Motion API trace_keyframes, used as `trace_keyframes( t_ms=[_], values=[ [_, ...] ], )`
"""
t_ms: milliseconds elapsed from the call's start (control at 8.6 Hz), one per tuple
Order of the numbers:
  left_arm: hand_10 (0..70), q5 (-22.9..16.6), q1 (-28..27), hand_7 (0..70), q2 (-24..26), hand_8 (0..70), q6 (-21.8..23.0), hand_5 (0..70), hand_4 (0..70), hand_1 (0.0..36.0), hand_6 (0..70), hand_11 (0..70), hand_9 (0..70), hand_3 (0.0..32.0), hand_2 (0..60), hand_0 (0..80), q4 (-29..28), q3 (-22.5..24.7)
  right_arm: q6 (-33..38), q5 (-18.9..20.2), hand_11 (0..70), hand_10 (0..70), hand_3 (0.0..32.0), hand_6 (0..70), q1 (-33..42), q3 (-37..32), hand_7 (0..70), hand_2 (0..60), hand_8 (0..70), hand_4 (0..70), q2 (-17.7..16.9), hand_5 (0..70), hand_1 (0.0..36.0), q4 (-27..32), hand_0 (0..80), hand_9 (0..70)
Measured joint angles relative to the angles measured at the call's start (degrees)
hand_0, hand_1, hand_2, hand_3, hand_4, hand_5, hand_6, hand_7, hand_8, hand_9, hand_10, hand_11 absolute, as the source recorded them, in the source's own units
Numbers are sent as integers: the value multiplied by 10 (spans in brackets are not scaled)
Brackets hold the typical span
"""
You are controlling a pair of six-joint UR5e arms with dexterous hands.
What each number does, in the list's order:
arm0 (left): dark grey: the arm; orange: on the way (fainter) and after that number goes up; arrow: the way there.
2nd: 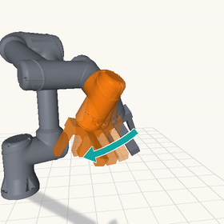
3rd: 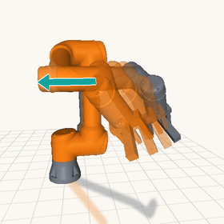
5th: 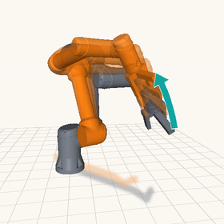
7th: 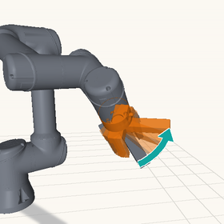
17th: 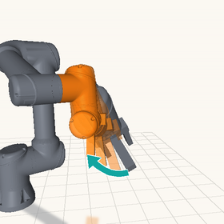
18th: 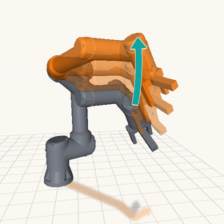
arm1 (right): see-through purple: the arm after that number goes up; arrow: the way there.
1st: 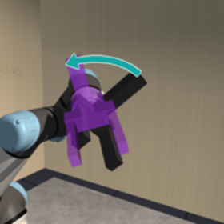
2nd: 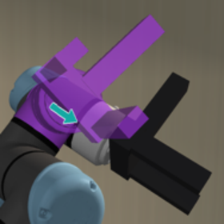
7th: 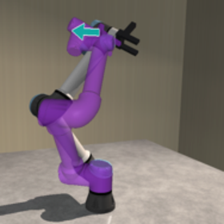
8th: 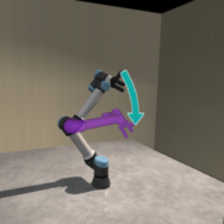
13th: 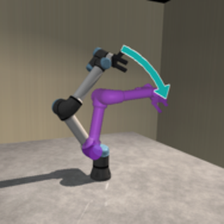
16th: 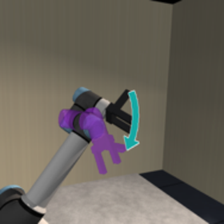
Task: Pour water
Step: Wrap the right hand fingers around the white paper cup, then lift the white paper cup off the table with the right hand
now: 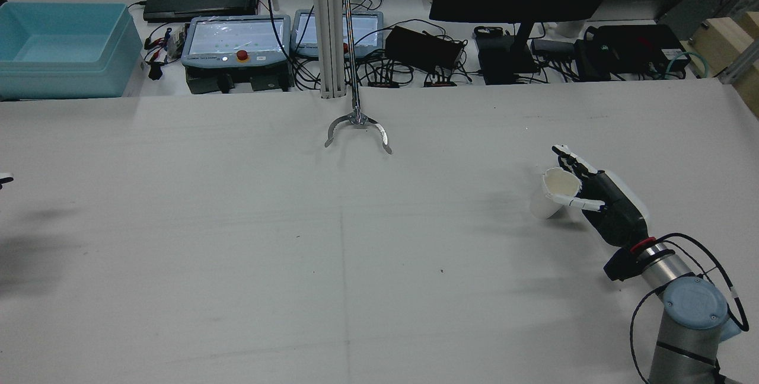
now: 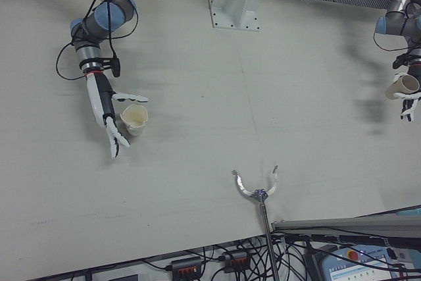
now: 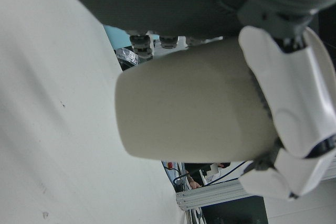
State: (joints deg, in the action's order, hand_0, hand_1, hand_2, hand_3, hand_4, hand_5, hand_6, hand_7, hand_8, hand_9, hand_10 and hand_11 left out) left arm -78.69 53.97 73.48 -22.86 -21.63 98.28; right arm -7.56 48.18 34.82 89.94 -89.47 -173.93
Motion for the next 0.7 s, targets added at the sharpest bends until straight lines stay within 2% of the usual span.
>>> trace_keyframes(
  t_ms=[465, 698],
  values=[
    [53, 0, 0, 202, -17, 21, 0, 187, 700, 139, 138, 75, 32, 0, 550, 405, -15, -1, -1, 0, 52, 17, 16, 0, -2, 3, 0, 88, 19, 0, 0, 112, 242, -1, 559, 14],
    [53, 0, 0, 204, -19, 21, 0, 186, 700, 142, 138, 75, 32, 0, 553, 409, -18, -1, -1, 0, 46, 15, 2, 0, -2, 1, 0, 91, 13, 0, 0, 114, 221, -1, 537, 8]
  ],
)
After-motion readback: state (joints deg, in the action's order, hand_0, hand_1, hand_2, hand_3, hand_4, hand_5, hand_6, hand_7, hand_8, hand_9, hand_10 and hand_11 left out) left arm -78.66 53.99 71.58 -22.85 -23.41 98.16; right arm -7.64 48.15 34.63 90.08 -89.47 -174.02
